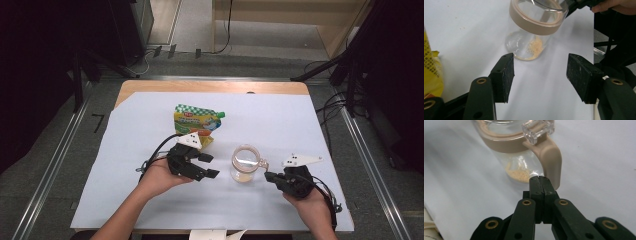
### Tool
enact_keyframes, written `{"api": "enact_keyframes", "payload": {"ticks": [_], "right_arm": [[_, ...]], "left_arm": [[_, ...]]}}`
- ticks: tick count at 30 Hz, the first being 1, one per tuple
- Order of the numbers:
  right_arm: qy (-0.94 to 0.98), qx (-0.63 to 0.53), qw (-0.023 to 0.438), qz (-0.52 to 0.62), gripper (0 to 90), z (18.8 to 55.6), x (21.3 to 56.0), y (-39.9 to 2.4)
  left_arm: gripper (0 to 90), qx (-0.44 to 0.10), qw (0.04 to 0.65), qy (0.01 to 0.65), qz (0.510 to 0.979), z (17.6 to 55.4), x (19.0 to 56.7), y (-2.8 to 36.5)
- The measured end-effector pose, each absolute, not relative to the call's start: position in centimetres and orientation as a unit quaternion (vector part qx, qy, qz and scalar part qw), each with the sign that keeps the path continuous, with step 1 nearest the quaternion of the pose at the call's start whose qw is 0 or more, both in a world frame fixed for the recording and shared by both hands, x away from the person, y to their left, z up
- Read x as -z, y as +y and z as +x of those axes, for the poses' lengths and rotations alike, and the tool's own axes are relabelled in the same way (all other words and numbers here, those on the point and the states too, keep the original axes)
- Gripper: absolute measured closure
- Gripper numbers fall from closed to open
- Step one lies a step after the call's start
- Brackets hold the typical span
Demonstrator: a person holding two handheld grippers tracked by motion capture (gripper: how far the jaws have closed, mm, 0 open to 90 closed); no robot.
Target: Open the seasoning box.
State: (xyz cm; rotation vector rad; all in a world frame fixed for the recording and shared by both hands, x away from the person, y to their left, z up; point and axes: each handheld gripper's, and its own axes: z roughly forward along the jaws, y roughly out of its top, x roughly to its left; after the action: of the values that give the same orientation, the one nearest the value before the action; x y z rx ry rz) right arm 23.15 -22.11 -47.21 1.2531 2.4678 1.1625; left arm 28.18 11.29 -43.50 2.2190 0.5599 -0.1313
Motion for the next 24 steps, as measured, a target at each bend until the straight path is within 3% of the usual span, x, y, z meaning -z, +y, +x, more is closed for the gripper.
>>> {"api": "enact_keyframes", "payload": {"ticks": [9,12,18,24], "right_arm": [[0.825,-0.376,0.091,0.412,90.0,24.9,47.1,-22.4],[0.821,-0.379,0.086,0.418,90.0,25.5,46.8,-22.9],[0.796,-0.389,0.103,0.452,90.0,25.9,46.6,-24.8],[0.803,-0.382,0.092,0.447,90.0,27.4,47.5,-24.0]], "left_arm": [[40.3,0.076,0.387,0.209,0.895,28.4,42.6,9.5],[35.1,0.064,0.400,0.201,0.892,28.7,42.0,8.8],[32.3,0.050,0.416,0.195,0.887,29.5,41.1,7.7],[31.4,0.060,0.428,0.197,0.880,30.4,41.3,6.6]]}}
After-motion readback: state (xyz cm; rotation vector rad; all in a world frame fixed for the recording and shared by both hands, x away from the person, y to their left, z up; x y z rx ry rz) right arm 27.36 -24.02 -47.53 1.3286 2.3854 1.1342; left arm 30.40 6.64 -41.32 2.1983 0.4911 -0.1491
